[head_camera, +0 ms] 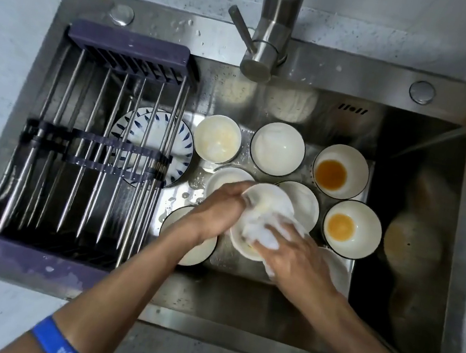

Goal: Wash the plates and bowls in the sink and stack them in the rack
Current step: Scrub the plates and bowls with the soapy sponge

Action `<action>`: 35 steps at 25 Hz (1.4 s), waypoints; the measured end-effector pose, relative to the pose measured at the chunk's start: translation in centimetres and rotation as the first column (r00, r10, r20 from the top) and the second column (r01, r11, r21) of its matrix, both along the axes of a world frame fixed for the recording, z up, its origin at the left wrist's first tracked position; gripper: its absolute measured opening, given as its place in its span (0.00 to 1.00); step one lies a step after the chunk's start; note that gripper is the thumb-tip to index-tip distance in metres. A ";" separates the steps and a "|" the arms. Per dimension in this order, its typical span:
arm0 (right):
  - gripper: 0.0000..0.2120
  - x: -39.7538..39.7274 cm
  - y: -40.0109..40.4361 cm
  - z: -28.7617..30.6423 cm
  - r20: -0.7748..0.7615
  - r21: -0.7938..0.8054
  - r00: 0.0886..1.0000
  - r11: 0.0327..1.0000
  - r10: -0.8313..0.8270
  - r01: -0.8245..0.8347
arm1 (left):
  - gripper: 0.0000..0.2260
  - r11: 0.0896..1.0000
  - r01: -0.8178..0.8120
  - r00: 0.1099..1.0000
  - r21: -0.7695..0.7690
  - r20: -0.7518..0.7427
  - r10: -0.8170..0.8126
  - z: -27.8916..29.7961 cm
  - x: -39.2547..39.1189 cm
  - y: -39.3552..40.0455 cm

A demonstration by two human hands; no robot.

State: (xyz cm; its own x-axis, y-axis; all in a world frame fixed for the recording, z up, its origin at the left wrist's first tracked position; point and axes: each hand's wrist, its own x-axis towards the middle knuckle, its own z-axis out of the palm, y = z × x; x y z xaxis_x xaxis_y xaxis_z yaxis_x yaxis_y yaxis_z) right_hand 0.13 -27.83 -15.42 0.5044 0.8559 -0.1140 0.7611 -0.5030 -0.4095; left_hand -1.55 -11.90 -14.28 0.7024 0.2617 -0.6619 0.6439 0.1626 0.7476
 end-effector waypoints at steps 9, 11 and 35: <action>0.23 1.0 0.4 0.6 -0.074 0.166 0.988 0.975 -0.136 0.147 | 0.11 0.944 -0.216 0.976 -0.249 -0.029 0.215 1.2 -0.1 0.4; 0.22 0.6 1.4 2.0 -0.598 0.223 0.725 0.798 -0.341 0.560 | 0.21 0.786 -0.363 0.924 -0.501 -0.087 0.372 1.1 -1.0 -0.5; 0.22 3.8 3.4 3.1 -0.601 0.148 0.650 0.734 -0.465 0.662 | 0.14 0.878 -0.247 0.932 -0.411 0.148 0.331 1.1 -1.3 -2.3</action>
